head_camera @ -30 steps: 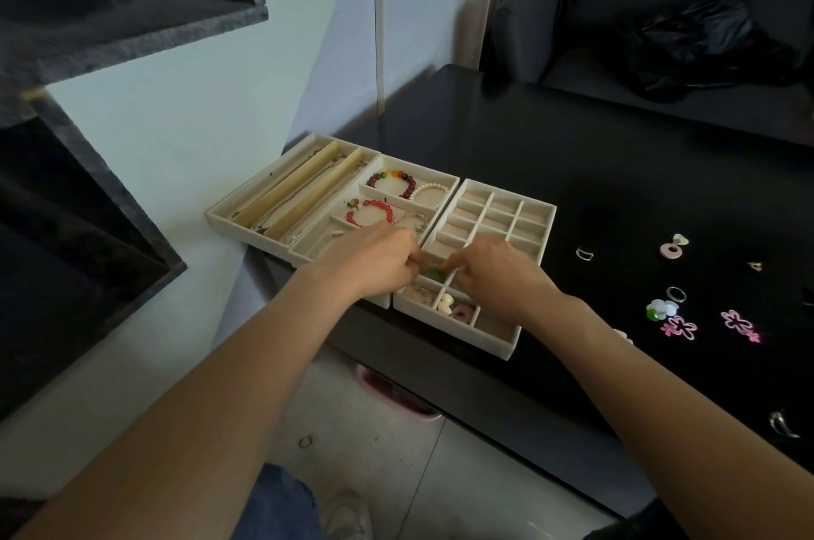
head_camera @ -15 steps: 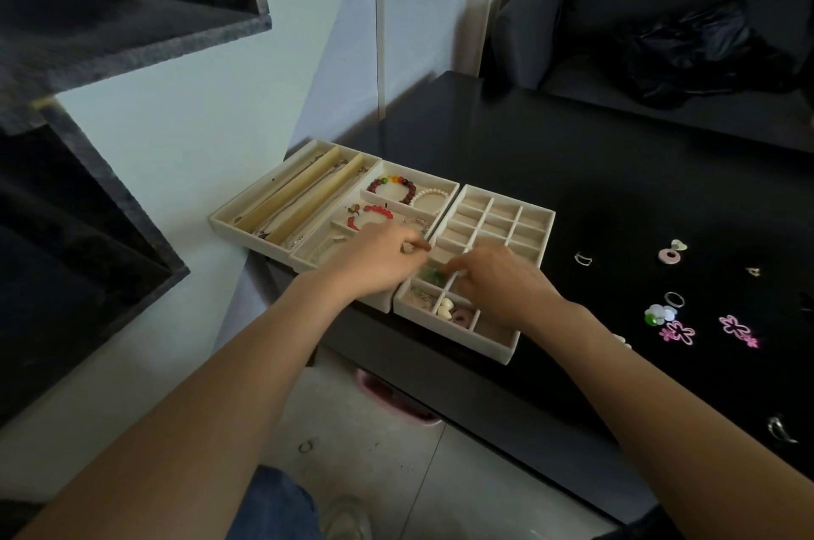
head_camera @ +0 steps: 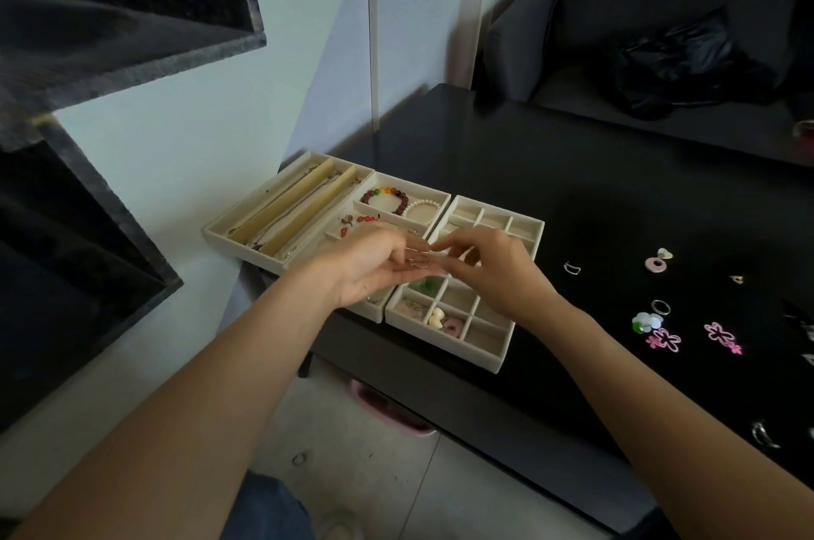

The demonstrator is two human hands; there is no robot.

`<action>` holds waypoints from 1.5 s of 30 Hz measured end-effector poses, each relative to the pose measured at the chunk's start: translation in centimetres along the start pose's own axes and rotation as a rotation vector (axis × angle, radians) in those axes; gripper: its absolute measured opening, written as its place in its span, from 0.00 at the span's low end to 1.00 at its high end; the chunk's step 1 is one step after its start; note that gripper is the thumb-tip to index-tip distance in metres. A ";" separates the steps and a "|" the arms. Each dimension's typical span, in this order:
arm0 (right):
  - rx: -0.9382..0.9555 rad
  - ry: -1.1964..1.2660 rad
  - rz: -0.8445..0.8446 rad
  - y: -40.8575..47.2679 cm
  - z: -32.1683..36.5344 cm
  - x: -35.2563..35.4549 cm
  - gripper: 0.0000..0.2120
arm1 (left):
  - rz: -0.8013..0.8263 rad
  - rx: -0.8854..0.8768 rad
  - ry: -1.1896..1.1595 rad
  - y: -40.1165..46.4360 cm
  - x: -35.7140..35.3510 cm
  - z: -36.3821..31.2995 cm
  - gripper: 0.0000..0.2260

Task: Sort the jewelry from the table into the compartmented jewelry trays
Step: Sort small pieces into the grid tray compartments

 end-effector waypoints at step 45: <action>-0.147 -0.467 0.099 -0.5 -1.2 -1.9 0.10 | -0.203 -0.014 1.667 -0.7 -1.4 -1.0 0.26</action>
Point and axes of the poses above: each hand's wrist, its own y-axis towards the middle knuckle, its own x-axis out of the back of the hand, z = x × y, the point moved 8 cm from there along y, towards the middle knuckle, and after that the axes turned 12 degrees about z, right-handed, at the moved point
